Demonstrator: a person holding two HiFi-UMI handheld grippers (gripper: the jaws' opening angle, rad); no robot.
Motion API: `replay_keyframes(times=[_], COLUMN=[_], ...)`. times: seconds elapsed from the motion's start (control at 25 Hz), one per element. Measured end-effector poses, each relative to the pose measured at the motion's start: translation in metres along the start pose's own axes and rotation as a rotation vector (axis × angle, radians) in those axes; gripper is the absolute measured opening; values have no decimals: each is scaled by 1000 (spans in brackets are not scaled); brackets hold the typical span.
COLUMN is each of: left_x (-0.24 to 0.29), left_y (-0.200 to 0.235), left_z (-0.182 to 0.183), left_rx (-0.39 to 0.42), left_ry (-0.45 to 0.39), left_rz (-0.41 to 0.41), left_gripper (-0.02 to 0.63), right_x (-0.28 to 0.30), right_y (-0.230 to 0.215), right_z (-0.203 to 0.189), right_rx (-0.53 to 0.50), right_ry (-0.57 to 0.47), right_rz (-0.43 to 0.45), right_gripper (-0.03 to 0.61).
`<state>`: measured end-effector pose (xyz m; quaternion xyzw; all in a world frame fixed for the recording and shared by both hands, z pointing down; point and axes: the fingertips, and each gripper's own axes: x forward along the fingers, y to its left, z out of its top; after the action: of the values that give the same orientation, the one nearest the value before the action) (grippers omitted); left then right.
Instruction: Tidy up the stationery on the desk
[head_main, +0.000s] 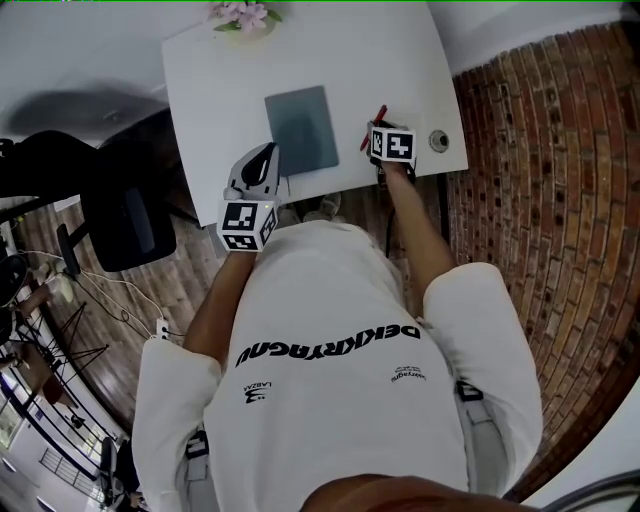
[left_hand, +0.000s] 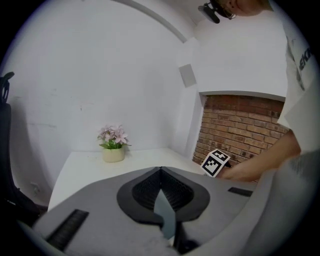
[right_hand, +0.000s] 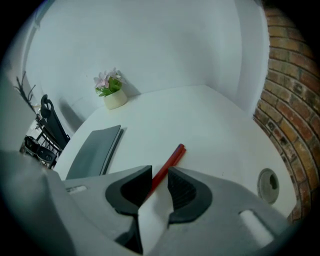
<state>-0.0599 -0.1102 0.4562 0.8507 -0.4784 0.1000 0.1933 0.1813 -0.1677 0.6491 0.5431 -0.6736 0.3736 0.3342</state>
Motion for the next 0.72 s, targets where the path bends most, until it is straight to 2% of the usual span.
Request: replay_keyframes(times=[0.08, 0.24, 0.56, 0.72], left_x=[-4, -9, -17, -20], left_y=[-2, -1, 8, 13], left_z=[1, 3, 6, 11], left_rx=[15, 18, 31, 25], left_ry=[-9, -17, -28, -39], left_rz=[-8, -8, 15, 34], left_gripper=[-2, -2, -2, -2], right_x=[2, 4, 11, 12], right_y=[2, 8, 35, 43], right_z=[1, 2, 5, 4], right_rx=[19, -12, -168, -196], right_ry=[7, 21, 52, 67], right_rz=[19, 23, 70, 87], right_gripper=[98, 89, 58, 48])
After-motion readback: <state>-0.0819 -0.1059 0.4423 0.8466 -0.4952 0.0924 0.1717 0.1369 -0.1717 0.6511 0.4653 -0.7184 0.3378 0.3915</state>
